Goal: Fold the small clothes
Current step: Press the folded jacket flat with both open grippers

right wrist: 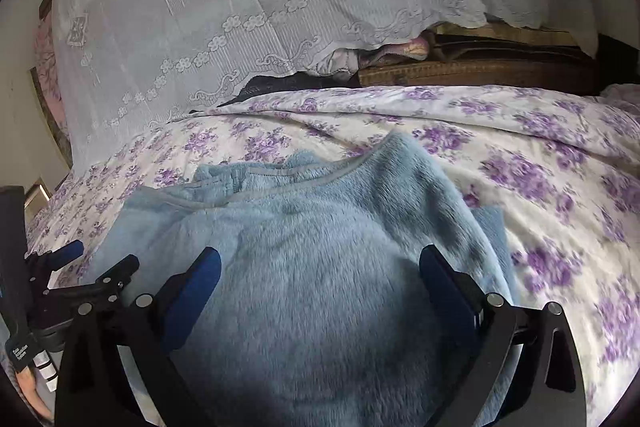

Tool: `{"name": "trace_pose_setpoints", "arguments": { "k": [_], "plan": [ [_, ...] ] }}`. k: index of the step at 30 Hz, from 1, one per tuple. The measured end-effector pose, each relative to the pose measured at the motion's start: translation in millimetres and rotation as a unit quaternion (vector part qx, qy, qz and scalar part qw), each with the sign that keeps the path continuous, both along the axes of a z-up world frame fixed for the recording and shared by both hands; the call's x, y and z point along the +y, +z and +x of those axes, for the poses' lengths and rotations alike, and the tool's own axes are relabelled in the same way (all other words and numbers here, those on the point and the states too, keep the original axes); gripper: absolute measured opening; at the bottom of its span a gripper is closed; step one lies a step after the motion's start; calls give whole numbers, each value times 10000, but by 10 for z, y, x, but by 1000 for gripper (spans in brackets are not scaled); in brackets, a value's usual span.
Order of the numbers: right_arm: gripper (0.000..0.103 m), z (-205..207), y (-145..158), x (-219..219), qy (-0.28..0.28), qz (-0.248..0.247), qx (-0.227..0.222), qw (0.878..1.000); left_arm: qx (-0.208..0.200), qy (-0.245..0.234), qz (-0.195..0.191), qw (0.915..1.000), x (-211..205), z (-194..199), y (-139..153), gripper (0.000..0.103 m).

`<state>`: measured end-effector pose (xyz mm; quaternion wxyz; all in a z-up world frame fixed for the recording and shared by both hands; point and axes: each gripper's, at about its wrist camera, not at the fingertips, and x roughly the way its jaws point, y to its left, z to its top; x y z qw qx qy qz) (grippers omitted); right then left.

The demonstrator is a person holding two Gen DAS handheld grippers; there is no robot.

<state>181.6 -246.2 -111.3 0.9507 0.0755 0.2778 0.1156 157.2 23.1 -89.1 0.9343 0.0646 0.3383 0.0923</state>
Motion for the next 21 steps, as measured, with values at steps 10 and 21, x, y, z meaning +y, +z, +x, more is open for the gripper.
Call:
{"name": "trace_pose_setpoints", "arguments": {
  "k": [10,21],
  "plan": [
    [100,-339,-120,-15,-82,-71,176,9998,59,-34,47,10000,-29,-227,-11,99],
    [100,-281,-220,191,-99,-730,525,9959,412,-80,-93,9991,11,-123,-171,99]
  ]
}}
